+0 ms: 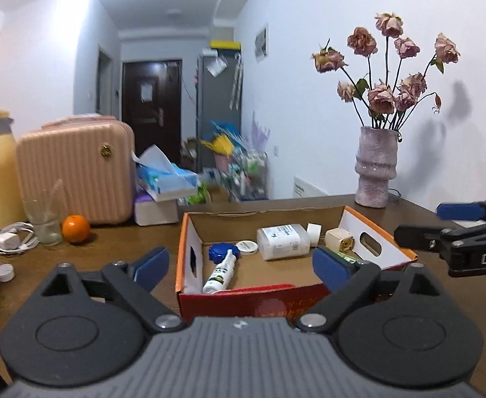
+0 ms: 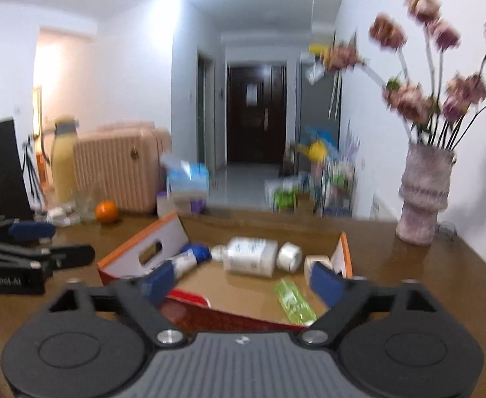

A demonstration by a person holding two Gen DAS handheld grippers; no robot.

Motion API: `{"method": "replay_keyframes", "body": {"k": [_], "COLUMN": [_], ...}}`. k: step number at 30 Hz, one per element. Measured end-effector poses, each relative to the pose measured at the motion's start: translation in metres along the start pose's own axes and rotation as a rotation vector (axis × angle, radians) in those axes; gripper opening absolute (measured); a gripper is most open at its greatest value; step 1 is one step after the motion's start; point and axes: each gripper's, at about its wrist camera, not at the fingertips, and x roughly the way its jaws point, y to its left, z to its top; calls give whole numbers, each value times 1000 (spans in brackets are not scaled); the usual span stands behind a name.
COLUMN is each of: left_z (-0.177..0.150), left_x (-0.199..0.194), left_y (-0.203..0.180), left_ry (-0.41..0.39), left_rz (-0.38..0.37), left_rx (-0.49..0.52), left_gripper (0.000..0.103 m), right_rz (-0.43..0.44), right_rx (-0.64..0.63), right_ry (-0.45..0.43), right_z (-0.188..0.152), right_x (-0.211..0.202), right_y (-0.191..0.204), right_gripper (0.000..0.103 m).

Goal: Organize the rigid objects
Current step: 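Withdraw both grippers from the box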

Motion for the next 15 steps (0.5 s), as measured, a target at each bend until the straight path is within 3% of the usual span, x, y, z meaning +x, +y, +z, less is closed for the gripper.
{"method": "replay_keyframes", "body": {"k": [3,15], "left_z": [-10,-24], "left_x": [-12,-39], "left_y": [-6,-15], "left_ry": [-30,-70], "left_rz": [3,4], "left_rx": [2,-18], "left_gripper": [100,103], "right_rz": [-14,-44], "right_rx": [5,66], "right_ry": [-84,-101], "right_z": [-16,-37], "right_x": [-12,-39], "right_y": [6,12], "right_gripper": [99,99]}}
